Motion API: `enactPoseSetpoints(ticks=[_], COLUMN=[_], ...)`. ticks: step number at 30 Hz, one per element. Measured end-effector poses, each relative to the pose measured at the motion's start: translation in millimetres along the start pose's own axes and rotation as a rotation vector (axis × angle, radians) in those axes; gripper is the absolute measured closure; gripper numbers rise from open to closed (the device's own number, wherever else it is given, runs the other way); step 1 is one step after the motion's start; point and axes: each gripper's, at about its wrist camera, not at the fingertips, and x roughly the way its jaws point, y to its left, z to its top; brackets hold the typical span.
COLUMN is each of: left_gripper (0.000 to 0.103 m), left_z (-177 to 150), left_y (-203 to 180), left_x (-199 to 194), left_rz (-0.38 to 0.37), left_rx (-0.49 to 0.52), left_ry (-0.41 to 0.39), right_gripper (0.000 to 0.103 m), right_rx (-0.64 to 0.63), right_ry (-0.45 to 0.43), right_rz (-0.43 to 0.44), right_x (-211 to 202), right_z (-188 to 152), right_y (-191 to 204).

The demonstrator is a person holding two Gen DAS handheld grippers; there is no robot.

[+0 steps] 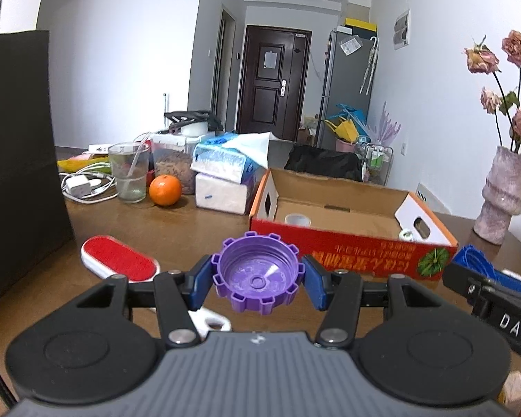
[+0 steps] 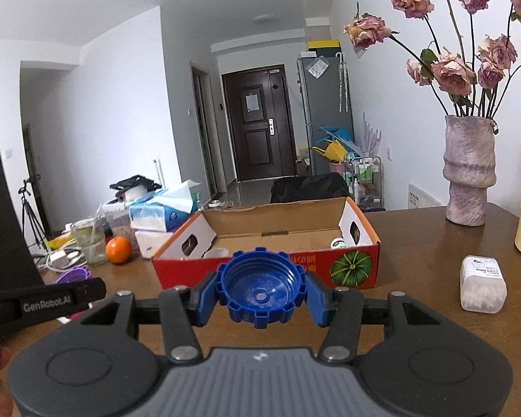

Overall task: Organize rigid objects
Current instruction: 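Carry the purple cap in the left tool and blue cap in the right tool over the box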

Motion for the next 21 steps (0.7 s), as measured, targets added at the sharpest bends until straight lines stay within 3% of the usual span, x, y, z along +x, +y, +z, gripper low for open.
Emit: enactPoseSetpoints(ticks=[21], left_gripper=[0.047], left_z=[49.5], left_y=[-12.3], left_x=[76.5], left_rz=[0.008], left_rx=[-0.073], left_ry=[-0.019], right_gripper=[0.051], right_rx=[0.018], right_ry=[-0.034], right_rz=[-0.043], right_x=[75.2], right_z=[43.6], right_y=[-4.1])
